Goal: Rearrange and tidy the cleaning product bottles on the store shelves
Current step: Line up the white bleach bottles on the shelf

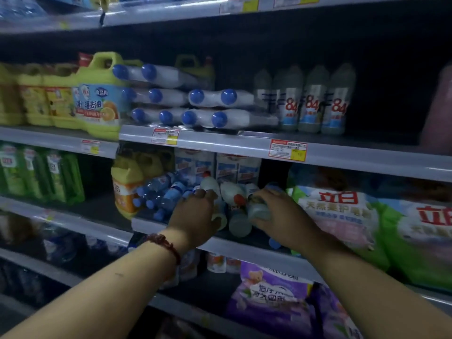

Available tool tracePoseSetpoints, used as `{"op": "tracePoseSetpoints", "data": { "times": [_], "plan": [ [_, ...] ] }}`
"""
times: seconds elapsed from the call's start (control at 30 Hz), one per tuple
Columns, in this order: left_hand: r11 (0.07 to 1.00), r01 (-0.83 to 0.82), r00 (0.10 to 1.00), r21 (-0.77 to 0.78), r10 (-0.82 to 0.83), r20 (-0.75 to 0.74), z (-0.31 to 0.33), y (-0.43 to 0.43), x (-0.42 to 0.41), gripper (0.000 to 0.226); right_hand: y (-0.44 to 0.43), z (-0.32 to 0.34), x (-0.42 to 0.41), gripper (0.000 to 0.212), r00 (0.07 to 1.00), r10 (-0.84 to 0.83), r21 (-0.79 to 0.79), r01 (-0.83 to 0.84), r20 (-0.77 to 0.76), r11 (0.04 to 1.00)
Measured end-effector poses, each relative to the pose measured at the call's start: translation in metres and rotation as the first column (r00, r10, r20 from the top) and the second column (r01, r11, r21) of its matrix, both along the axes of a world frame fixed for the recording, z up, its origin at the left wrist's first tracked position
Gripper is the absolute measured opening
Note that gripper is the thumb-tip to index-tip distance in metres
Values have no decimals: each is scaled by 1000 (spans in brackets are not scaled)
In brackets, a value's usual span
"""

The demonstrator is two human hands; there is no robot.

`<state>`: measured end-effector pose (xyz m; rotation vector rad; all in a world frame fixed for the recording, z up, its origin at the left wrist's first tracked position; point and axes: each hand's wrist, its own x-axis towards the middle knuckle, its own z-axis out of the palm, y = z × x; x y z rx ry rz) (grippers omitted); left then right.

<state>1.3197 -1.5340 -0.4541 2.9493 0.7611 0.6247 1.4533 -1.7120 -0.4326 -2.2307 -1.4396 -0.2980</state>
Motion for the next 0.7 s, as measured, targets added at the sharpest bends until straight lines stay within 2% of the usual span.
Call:
{"op": "tracePoseSetpoints", "data": {
  "times": [0.07, 0.17, 0.27, 0.43, 0.57, 0.7],
  "plan": [
    [1000, 5, 999, -9, -5, 48, -7, 8, 14, 58, 14, -4, 9, 50, 1000, -15, 5, 15, 3, 1000],
    [1000, -7, 999, 6, 7, 44, -10, 19, 42, 65, 33, -6, 26, 55, 1000, -14, 0, 14, -27, 1000],
    [998, 0, 1000, 63, -1, 18, -12, 29, 71, 73, 49, -7, 43, 60, 997, -26, 1, 26, -76, 1000],
    [977, -17, 998, 213, 30, -60, -18, 40, 106, 72, 63, -13, 65, 63, 990, -52, -9, 51, -129, 999],
    [959, 2, 1000, 283, -3, 2, -20, 49, 119, 62, 69, -14, 70, 61, 985, -37, 7, 38, -168, 999],
    [983, 57, 980, 177, -89, 177, -19, 57, 113, 57, 75, -13, 73, 60, 982, -33, 3, 34, -184, 999]
  ]
}}
